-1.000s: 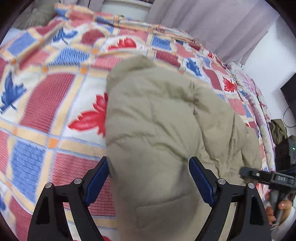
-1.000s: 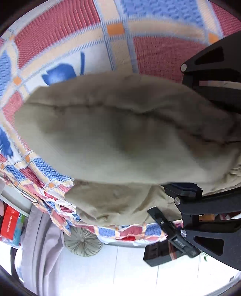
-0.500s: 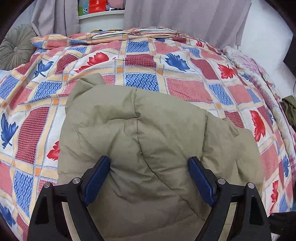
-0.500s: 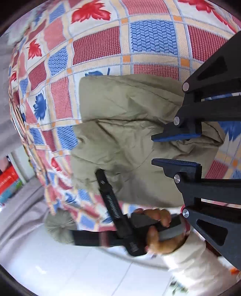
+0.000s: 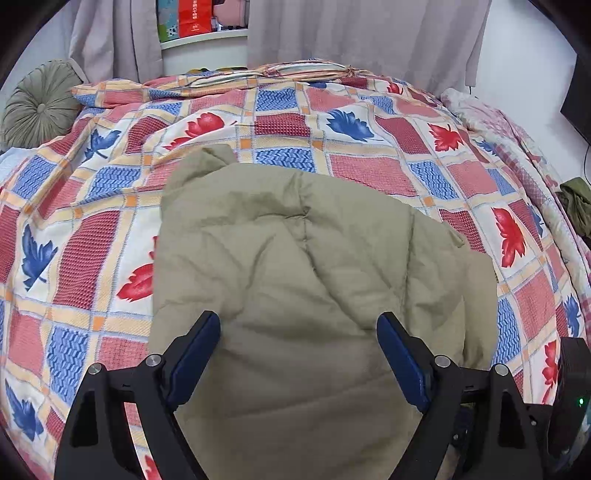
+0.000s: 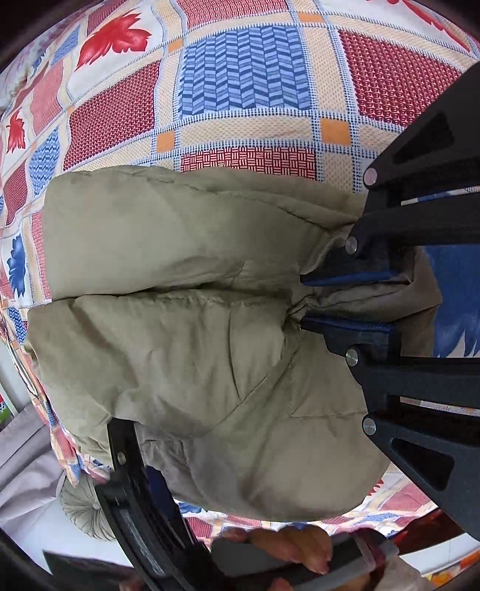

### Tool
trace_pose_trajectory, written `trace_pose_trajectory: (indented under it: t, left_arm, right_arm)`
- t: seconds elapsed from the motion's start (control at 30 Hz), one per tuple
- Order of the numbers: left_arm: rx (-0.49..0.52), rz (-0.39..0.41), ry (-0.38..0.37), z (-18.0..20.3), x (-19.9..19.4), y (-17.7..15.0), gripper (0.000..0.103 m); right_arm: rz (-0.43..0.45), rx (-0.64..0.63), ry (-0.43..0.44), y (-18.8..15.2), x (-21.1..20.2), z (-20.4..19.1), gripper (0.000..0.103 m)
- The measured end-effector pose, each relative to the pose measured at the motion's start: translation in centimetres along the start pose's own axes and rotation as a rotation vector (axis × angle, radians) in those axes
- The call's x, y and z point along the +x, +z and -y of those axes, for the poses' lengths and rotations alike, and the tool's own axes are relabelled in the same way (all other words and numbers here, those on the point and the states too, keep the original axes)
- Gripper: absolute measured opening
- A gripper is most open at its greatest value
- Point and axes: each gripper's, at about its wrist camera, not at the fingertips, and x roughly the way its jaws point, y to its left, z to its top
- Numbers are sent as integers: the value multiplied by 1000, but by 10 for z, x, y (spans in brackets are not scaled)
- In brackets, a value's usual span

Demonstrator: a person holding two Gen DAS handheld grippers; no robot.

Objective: Fold large clothes
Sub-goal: 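Press the folded bundle flat and open both tools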

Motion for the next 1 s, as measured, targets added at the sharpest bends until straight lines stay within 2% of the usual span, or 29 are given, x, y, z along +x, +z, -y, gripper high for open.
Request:
trace_pose_trajectory:
  t: [0.13,0.23,0.33,0.4,0.47,0.57,0.7,0.9,1.0]
  left_arm:
    - [-42,0,22,-22,-27,-22,88]
    - [-71,-14,42,-36,-41,-51,88]
    - [-73,-80,62,-44,-31,-78,88]
    - [-97,-94,53,-50,-22,-91,89]
    - [-131,-109,53,-57,-15,-95,98]
    - [-174,-124,50,-64,-13,-97,98]
    - [-138,-129,75,-59,-20,-95,98]
    - [-143,-150,83,-53,-33,-94,98]
    - [-125,-157,86,-47,-42,-96,98]
  right_arm:
    - [1,8,1,-2,-1,2,17]
    - [0,26,3,1,1,6,17]
    - [-2,43,11,2,-1,8,17]
    - [-1,50,14,0,-3,8,17]
    - [-6,52,11,-1,-5,7,18]
    - [-16,50,-3,-2,-9,3,20]
    - [-24,66,-2,-4,-21,0,21]
    - [-14,81,19,-12,-47,-6,22]
    - [0,98,33,-19,-61,-8,41]
